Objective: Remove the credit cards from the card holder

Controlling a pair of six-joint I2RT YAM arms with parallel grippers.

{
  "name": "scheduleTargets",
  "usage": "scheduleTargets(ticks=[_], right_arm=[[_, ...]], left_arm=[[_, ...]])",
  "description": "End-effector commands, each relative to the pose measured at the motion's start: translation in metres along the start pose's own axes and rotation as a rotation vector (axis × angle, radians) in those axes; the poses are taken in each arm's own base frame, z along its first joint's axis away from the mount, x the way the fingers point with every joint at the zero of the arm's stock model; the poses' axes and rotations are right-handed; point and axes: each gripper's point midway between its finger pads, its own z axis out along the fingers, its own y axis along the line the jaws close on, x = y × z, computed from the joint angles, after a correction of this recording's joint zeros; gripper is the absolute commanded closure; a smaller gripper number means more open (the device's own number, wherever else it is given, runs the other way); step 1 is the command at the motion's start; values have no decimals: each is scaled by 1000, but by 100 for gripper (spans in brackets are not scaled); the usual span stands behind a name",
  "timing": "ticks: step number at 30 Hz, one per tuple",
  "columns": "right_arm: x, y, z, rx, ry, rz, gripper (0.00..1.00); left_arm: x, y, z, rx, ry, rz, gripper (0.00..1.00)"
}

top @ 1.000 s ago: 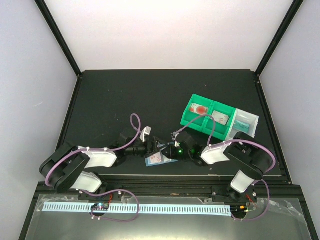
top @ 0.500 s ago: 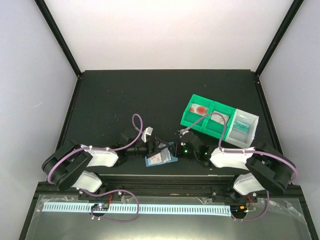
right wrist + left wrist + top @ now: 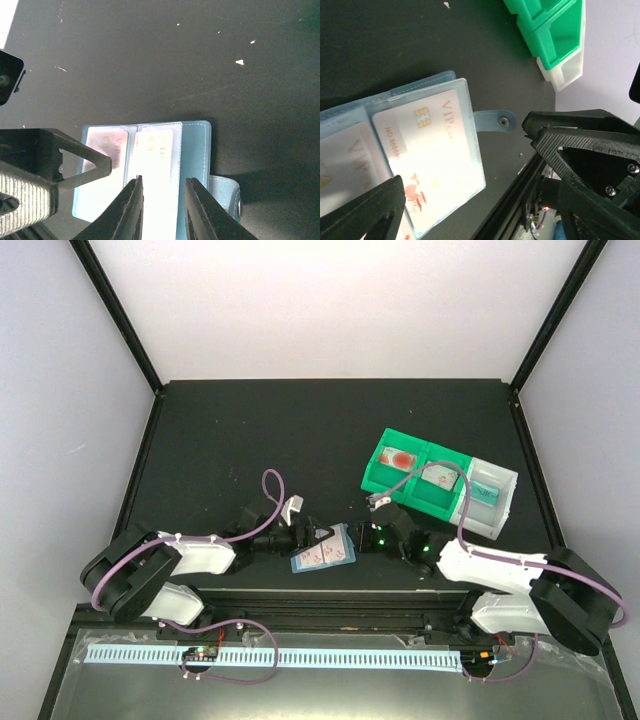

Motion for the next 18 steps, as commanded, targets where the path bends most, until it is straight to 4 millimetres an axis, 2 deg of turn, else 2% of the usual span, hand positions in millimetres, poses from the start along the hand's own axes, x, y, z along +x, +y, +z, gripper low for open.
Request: scheduleTargets(ticks=[1, 10, 14, 18], right_arm=[[-1, 8, 8, -7, 25, -38, 75], [2, 20, 22, -41, 83, -68, 76], [7, 18, 30, -16, 122, -80, 76], [15, 13, 37, -3, 154, -83, 78]], left_arm=[[-10, 3, -1, -37, -46, 26, 19], [-12, 18, 2, -72, -40, 32, 35], [-15, 27, 2, -106, -47, 30, 41], [-12, 35, 3, -128, -37, 21, 43]])
